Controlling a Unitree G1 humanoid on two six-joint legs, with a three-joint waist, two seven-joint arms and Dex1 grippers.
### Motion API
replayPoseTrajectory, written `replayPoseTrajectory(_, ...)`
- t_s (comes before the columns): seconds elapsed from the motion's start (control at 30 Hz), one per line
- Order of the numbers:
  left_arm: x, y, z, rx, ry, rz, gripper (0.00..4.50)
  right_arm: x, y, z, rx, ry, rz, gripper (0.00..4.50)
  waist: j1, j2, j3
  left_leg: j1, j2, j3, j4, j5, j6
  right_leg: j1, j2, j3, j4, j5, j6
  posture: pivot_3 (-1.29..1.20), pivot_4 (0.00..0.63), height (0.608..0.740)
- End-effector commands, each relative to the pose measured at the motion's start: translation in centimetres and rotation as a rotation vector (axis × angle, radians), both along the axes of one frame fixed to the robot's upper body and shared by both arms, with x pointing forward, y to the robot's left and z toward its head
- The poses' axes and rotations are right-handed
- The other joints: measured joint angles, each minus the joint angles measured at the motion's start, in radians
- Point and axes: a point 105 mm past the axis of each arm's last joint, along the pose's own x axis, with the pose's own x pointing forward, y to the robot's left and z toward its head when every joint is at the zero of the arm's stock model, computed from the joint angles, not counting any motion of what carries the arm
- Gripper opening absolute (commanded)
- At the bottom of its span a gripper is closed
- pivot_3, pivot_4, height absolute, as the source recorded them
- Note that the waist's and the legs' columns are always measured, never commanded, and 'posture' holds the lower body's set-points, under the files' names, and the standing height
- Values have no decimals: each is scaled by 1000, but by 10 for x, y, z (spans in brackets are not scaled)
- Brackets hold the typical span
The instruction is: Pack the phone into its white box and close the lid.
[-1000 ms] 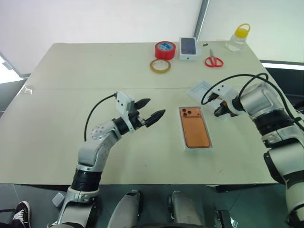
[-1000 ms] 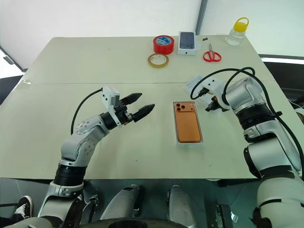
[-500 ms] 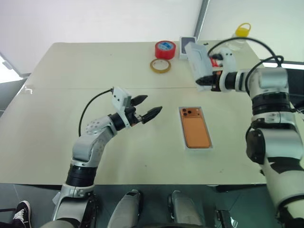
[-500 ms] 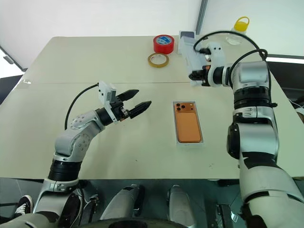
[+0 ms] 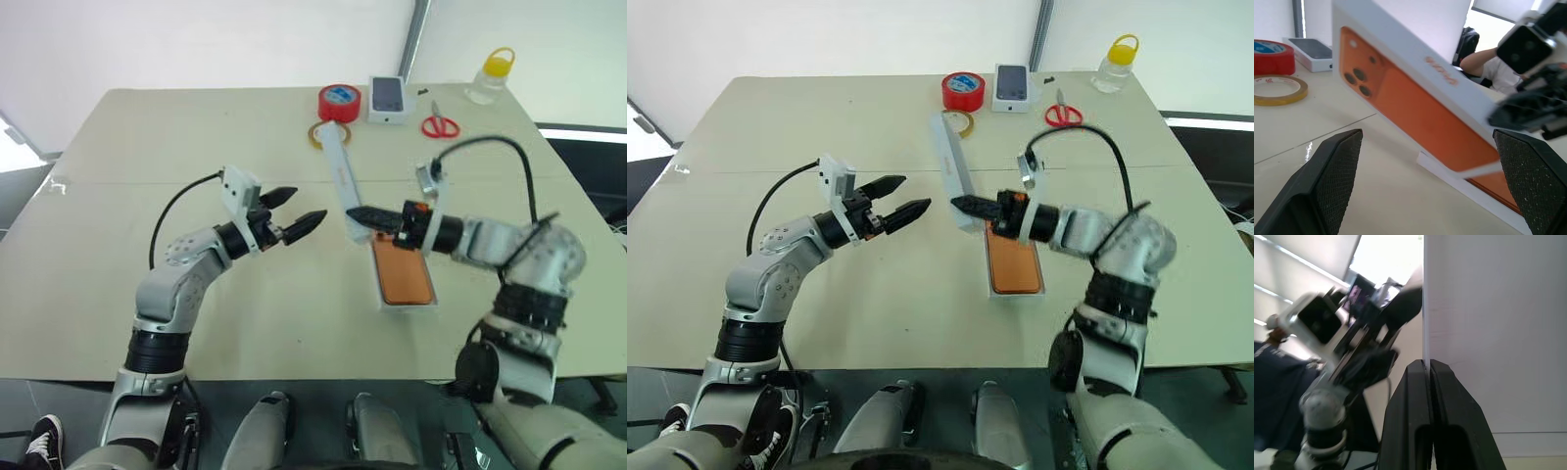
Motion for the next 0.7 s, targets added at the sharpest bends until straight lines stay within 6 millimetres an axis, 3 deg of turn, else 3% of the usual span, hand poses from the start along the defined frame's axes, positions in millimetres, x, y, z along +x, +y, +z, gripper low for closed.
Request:
replayPoseTrajectory(0.03, -2, 2, 15, -35, -42, 0, 4500, -15, 7, 15, 14, -56, 54, 29, -6, 2, 1, 0, -1, 1, 1, 0, 0, -1, -1, 1, 0, 0, 0, 0, 150, 740)
replayPoseTrajectory(0.2, -4, 4, 8, -34, -17, -6, 4500, -21, 7, 11, 17, -3, 50, 29, -4, 2, 1, 1, -1, 4, 1, 0, 3, 0, -1, 2, 2, 0, 0, 0, 150, 740)
replayPoseTrajectory(0.3, -8, 2, 0, -57, 37, -32, 3604, -16, 4, 7, 67, 91, -25, 0, -4, 2, 1, 1, -1, 4, 0, -1, 3, 0, -1, 2, 0, 0, 0, 0, 150, 740)
replayPoseTrajectory(0.53, -12, 0, -14, -26, 57, -5, 167, -23, 5, 4, 47, 141, -68, 0, -4, 2, 2, 1, 0, 4, 2, -1, 4, 2, -1, 2, -1, 0, 0, 0, 150, 740)
replayPoseTrajectory(0.7, -12, -15, -23, -24, 76, -5, 32, -15, 0, 3, 55, 160, -116, 0, 0, 2, 2, 1, 0, 4, 2, -1, 5, 2, 0, 2, -1, 0, 0, 0, 150, 740)
